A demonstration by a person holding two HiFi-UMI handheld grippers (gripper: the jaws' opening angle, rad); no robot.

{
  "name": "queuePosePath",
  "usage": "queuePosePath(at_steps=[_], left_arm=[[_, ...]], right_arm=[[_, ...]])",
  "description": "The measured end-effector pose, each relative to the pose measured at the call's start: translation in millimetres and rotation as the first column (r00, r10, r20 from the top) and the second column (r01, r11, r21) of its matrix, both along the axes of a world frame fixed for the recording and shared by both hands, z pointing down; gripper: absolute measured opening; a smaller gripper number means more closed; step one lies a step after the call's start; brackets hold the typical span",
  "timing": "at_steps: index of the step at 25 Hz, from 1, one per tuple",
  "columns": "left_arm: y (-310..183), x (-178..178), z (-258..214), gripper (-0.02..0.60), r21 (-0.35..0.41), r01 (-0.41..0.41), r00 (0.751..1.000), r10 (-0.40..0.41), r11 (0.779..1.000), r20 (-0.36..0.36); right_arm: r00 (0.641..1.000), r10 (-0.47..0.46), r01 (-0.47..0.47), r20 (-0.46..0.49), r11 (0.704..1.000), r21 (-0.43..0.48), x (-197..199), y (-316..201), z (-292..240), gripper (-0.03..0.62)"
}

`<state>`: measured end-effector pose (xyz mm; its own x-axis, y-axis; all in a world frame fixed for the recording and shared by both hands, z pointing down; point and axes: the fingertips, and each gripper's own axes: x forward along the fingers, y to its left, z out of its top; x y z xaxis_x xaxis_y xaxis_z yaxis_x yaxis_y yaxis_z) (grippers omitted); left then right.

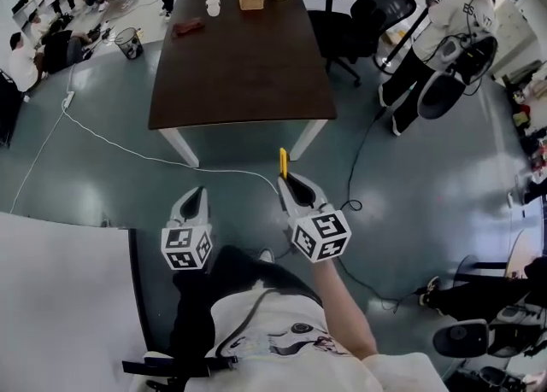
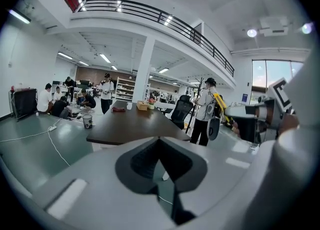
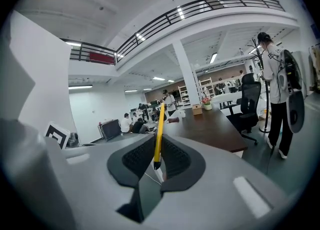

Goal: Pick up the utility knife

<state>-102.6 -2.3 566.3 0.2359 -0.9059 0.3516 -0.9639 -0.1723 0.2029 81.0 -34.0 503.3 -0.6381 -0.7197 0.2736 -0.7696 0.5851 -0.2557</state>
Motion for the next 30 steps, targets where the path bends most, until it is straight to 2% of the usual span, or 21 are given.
queuePosePath(at_steps=[5,9,16,26,30], left_arm=[[16.2,-3.6,0.9,-0.003,-0.014,-0.029,0.999,0.029,0.999,-0.012],[25.9,-12.8,-13.1,-0.003,0.011,-0.046,0.999,0.046,0.999,-0.006],[27.4,-19.3,-59.0,-0.003,0.158,-0.037,0.999,0.040,0.987,-0.012],[18.4,-3.6,-119.3,-0.004,0.305,-0.026,0.998,0.005,0.952,0.070],[16.6,5.2,-130.0,-0.003,0.337,-0.019,0.996,-0.013,0.941,0.090]], right_arm=[[1.000,0.009,-0.009,-0.007,1.000,-0.005,-13.7,16.7,-4.2,0.046],[1.000,0.030,-0.030,0.001,0.998,0.057,-27.7,28.8,-24.0,0.046],[0.997,0.071,-0.067,-0.013,0.978,0.198,-46.4,48.8,-52.2,0.046],[0.996,0.086,-0.088,0.020,0.958,0.273,-39.6,42.7,-79.4,0.046],[0.995,0.097,-0.102,0.031,0.950,0.295,-29.7,42.7,-86.3,0.046]])
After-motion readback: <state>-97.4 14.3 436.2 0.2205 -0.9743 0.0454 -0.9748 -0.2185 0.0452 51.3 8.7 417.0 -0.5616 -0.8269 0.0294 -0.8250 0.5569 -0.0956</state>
